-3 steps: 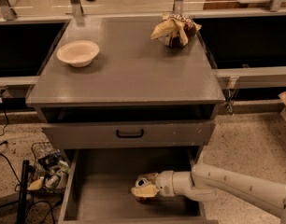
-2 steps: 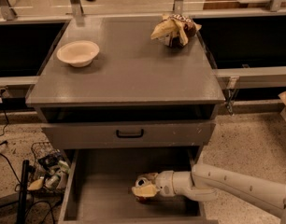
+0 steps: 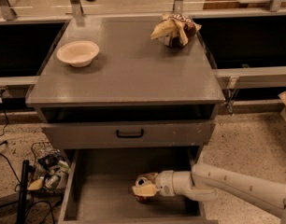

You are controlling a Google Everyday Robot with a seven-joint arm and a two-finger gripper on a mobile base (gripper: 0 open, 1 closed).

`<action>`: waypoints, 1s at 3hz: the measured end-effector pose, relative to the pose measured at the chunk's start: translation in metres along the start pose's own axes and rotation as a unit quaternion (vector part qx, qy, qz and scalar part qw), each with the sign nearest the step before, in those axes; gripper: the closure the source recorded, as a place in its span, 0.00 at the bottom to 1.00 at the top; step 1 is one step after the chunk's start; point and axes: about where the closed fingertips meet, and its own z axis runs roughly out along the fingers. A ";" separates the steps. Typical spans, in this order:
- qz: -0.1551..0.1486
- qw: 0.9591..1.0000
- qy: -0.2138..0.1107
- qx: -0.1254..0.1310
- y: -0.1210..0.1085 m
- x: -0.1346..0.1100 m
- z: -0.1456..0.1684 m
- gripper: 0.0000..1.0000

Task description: Pick coke can from middle drawer and place on counter

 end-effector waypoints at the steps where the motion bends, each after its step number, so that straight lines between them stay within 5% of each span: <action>1: 0.000 1.000 0.000 0.000 0.000 0.000 0.000 1.00; 3: 0.003 1.000 0.009 -0.006 0.015 -0.031 -0.015 1.00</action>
Offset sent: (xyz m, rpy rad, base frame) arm 0.0063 -0.0011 0.0239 -0.0047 0.0414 -0.0025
